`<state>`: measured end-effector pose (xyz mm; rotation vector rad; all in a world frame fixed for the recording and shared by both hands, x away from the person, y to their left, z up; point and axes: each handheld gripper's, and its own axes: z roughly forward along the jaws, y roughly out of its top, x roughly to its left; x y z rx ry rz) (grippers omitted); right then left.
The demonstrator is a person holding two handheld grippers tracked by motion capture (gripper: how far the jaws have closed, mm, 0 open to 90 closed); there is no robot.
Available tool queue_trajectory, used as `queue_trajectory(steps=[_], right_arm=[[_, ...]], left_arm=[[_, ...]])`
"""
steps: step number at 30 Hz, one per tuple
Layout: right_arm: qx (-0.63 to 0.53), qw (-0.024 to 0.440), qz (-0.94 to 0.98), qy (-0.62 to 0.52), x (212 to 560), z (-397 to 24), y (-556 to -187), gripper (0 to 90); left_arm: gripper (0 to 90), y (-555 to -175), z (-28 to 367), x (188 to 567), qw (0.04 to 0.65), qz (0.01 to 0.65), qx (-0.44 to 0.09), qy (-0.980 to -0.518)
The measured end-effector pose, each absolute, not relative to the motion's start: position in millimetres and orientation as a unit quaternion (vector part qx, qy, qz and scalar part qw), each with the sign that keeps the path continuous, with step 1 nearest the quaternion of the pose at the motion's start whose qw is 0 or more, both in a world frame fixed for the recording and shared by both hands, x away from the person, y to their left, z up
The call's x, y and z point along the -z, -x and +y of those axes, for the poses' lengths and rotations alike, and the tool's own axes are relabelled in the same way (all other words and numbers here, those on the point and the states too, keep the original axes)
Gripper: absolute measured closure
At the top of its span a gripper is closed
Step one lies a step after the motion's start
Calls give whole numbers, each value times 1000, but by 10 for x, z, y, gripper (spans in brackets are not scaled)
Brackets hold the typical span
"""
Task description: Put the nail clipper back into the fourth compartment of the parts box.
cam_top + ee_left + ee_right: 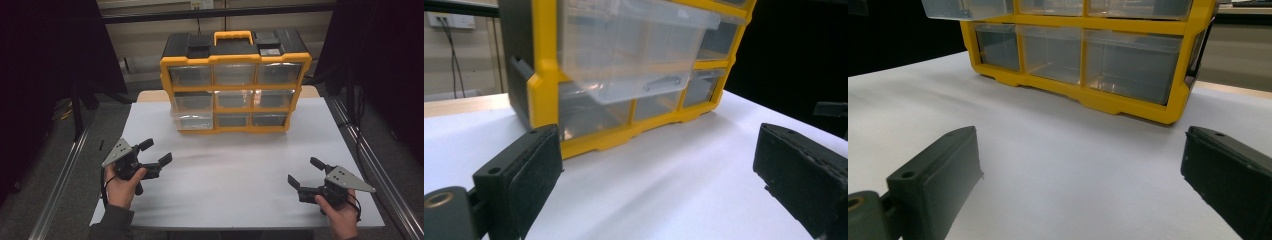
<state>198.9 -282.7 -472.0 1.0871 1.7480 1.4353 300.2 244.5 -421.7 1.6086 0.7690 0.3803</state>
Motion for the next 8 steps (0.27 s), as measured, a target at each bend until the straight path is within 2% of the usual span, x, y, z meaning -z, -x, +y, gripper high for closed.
queue_trajectory(steps=[8], right_arm=[[-543, 311, 663, -411, 4719, -2825, -1990, 21]], left_arm=[[56, -2932, 2533, 4407, 597, 350, -173, -701]])
